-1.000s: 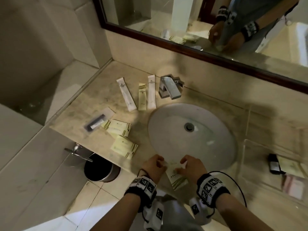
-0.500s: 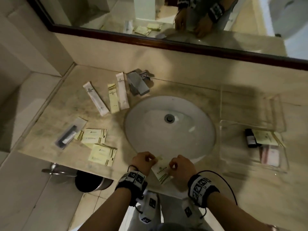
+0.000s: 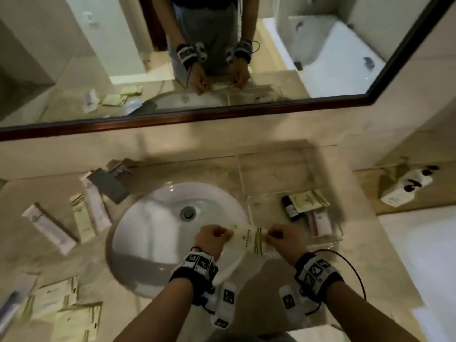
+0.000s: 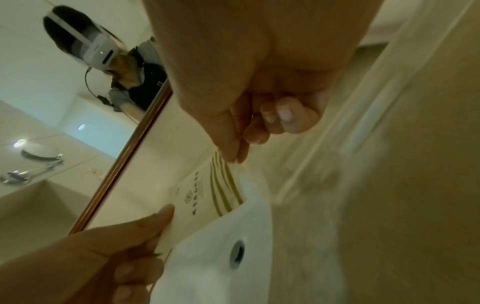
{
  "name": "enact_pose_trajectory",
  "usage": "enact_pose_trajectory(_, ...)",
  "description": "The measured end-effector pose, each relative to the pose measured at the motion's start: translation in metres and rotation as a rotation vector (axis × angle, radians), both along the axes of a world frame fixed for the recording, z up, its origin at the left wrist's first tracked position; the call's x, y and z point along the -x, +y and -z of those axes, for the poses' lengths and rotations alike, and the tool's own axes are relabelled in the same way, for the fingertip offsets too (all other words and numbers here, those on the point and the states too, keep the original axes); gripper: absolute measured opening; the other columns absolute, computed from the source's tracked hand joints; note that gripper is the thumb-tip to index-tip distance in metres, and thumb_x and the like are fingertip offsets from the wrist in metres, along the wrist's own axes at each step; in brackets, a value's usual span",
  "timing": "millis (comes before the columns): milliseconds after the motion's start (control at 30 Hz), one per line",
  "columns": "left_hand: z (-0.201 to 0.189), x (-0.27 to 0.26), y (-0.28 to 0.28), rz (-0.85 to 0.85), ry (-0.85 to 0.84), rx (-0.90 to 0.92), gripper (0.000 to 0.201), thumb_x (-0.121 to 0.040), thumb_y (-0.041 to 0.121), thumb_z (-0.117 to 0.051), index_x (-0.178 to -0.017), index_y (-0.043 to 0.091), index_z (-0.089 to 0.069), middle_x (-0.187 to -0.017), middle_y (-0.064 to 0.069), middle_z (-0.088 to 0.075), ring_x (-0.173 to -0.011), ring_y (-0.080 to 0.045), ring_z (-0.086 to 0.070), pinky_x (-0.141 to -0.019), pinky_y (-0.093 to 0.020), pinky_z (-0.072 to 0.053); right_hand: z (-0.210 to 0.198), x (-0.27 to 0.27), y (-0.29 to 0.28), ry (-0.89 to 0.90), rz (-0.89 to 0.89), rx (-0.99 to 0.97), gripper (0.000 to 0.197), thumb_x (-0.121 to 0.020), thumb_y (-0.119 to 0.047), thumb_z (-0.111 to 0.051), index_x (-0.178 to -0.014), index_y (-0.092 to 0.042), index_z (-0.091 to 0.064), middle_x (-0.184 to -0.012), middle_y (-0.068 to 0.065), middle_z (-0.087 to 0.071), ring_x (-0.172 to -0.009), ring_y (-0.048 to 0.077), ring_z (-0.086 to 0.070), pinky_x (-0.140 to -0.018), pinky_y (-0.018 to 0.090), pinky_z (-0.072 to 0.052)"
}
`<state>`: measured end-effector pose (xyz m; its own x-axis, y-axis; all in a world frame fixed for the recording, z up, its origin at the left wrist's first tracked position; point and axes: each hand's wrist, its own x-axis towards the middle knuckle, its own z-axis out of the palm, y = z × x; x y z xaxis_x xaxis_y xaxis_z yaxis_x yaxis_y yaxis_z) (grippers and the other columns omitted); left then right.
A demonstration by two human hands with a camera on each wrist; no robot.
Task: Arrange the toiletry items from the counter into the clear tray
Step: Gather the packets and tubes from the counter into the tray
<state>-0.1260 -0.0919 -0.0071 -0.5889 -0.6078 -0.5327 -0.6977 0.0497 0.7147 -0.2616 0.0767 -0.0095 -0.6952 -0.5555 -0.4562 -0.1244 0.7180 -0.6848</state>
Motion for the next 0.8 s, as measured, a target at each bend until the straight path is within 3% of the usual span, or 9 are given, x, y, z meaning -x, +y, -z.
enact_pose_trajectory(133,-0.004,0.054,0.011,0.068,-0.044,0.060,0.018,-0.086,0.034,-0.067,-0.092,0.020,-0.076,-0.092,0.000,-0.074,-0.088,-0.017,-0.066,-0.081,-0.025,-0.050,-0.004,0.048,0.011,0.079,0.084,-0.025,0.017,-0.086,-0.026,-0.066,-0.071,-0.019,-0.065,-0.071,-0.004,-0.060,-0.070,0.015,-0.057,-0.063,0.027,-0.043)
enact_pose_trajectory(333,-0.003,0.097,0.017,0.249,-0.164,0.243,0.025,-0.088,0.039,-0.058,-0.092,0.021,-0.076,-0.093,0.000,-0.074,-0.089,-0.017,-0.067,-0.073,-0.021,-0.046,0.004,0.094,-0.002,0.255,-0.048,-0.262,0.020,-0.091,-0.031,-0.053,-0.097,-0.020,-0.069,-0.099,0.005,-0.067,-0.089,0.023,-0.062,-0.071,0.031,-0.049)
enact_pose_trajectory(367,0.005,0.119,0.013,0.275,-0.198,0.285,0.025,-0.088,0.039,-0.058,-0.091,0.021,-0.075,-0.092,0.000,-0.074,-0.088,-0.017,-0.067,-0.073,-0.022,-0.047,0.015,0.115,-0.010,0.249,-0.055,-0.292,0.021,-0.091,-0.033,-0.051,-0.097,-0.021,-0.068,-0.099,0.005,-0.068,-0.090,0.024,-0.062,-0.072,0.032,-0.050)
enact_pose_trajectory(500,0.005,0.125,0.016,0.374,-0.260,0.401,0.024,-0.086,0.037,-0.056,-0.083,0.018,-0.072,-0.090,-0.001,-0.070,-0.083,-0.018,-0.065,-0.076,-0.028,-0.053,0.011,0.116,-0.021,0.330,-0.147,-0.371,0.026,-0.092,-0.034,-0.046,-0.093,-0.016,-0.066,-0.094,0.007,-0.068,-0.087,0.027,-0.063,-0.070,0.036,-0.051)
enact_pose_trajectory(633,0.014,0.133,0.018,0.438,-0.338,0.447,0.025,-0.086,0.034,-0.053,-0.089,0.017,-0.071,-0.095,-0.003,-0.067,-0.088,-0.023,-0.065,-0.077,-0.031,-0.054,0.021,0.115,-0.028,0.342,-0.210,-0.427,0.019,-0.089,-0.030,-0.046,-0.088,-0.016,-0.060,-0.092,0.008,-0.066,-0.083,0.029,-0.062,-0.070,0.036,-0.050)
enact_pose_trajectory(800,0.022,0.138,0.016,0.423,-0.326,0.477,0.023,-0.087,0.032,-0.050,-0.088,0.016,-0.068,-0.098,-0.004,-0.066,-0.089,-0.024,-0.064,-0.079,-0.034,-0.053,0.027,0.114,-0.031,0.346,-0.261,-0.471,0.021,-0.092,-0.029,-0.043,-0.098,-0.015,-0.057,-0.099,0.009,-0.063,-0.092,0.031,-0.061,-0.068,0.034,-0.040)
